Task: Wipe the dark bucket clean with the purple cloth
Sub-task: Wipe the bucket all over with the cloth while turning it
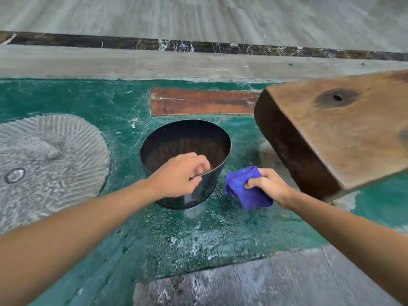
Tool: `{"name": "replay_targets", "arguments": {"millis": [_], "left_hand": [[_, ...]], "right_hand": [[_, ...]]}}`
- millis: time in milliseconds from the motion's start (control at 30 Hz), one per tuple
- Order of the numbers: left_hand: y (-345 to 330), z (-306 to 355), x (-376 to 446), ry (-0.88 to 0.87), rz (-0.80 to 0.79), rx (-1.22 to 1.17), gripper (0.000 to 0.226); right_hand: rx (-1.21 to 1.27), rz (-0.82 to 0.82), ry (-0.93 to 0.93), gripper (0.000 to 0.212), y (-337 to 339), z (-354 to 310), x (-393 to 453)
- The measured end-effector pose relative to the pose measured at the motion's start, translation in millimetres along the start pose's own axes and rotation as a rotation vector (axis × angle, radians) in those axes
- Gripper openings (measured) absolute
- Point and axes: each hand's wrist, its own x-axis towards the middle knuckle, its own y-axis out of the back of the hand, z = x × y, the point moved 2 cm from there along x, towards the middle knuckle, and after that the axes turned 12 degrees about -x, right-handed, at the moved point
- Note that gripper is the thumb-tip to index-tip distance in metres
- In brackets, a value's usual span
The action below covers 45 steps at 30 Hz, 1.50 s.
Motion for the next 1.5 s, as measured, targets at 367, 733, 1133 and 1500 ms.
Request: {"name": "replay_targets", "arguments": {"millis": [367,733,1133,1500], "left_hand": [[5.2,-0.2,-2.0,0.055,0.164,0.105,0.011],[90.7,-3.8,9.6,0.190,0.223,-0.261,0.016],[86.4,-31.9,12.2,0.194,0.244,-0.320,0.018],[85.9,-36.4,34.6,0.120,0.241,-0.196,0.028]], "right_hand": [[-0.098,0.140,0.310,0.013,-13.5,-18.0,34.4],[-0.015,0.555,0.626,0.035,14.9,-113.6,13.0],[-0.237,0.483,0.748,0.037,-28.4,-121.2,34.0],[-0.334,0.419,0.817,0.046,-50.7,-108.1,66.1]]}}
